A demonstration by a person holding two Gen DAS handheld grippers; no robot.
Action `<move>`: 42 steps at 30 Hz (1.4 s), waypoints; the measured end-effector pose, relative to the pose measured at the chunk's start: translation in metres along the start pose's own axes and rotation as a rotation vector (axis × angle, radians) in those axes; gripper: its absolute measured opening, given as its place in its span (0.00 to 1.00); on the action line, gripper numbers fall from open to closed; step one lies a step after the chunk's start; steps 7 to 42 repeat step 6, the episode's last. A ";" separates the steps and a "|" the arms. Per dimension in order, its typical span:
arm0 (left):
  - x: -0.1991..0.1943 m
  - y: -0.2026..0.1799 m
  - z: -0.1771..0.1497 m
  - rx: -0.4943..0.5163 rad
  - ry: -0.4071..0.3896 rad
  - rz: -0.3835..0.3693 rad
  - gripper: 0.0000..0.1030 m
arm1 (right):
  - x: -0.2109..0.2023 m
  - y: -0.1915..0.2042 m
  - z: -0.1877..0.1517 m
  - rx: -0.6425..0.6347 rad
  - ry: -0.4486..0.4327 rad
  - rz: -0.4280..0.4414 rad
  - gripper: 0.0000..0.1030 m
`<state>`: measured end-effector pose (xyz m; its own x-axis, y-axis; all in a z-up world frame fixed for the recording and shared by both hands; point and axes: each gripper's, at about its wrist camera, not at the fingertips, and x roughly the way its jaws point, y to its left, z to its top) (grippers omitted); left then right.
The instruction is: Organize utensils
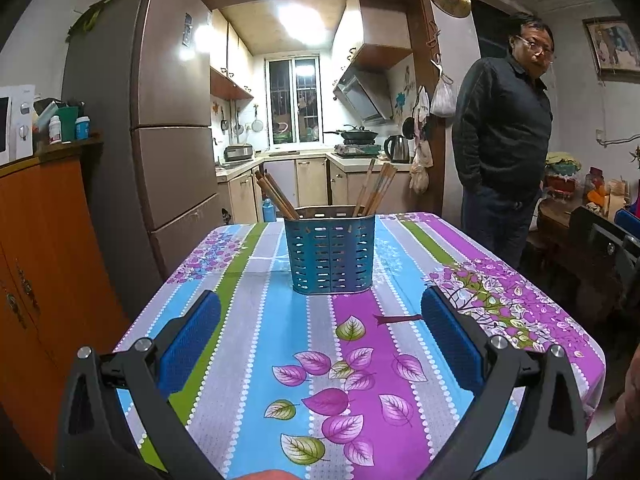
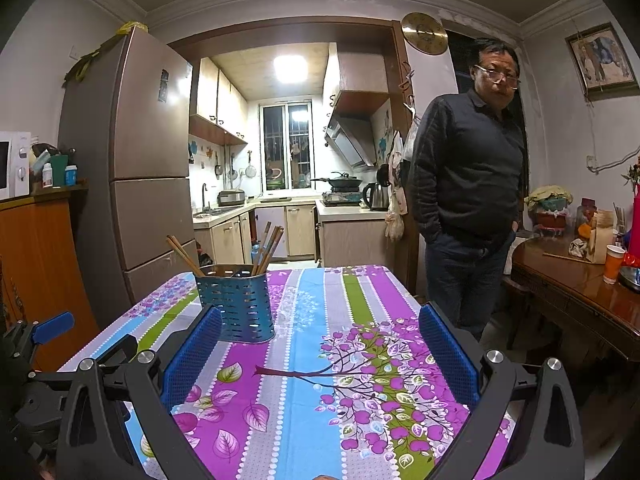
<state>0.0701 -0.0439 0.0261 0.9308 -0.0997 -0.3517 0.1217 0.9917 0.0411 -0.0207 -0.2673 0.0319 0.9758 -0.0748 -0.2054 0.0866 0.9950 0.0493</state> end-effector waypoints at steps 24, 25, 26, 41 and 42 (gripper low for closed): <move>-0.002 0.001 -0.005 0.003 -0.002 -0.028 0.94 | 0.002 0.001 0.000 -0.005 0.005 0.002 0.95; -0.002 0.001 -0.005 0.003 -0.002 -0.028 0.94 | 0.002 0.001 0.000 -0.005 0.005 0.002 0.95; -0.002 0.001 -0.005 0.003 -0.002 -0.028 0.94 | 0.002 0.001 0.000 -0.005 0.005 0.002 0.95; -0.002 0.001 -0.005 0.003 -0.002 -0.028 0.94 | 0.002 0.001 0.000 -0.005 0.005 0.002 0.95; -0.002 0.001 -0.005 0.003 -0.002 -0.028 0.94 | 0.002 0.001 0.000 -0.005 0.005 0.002 0.95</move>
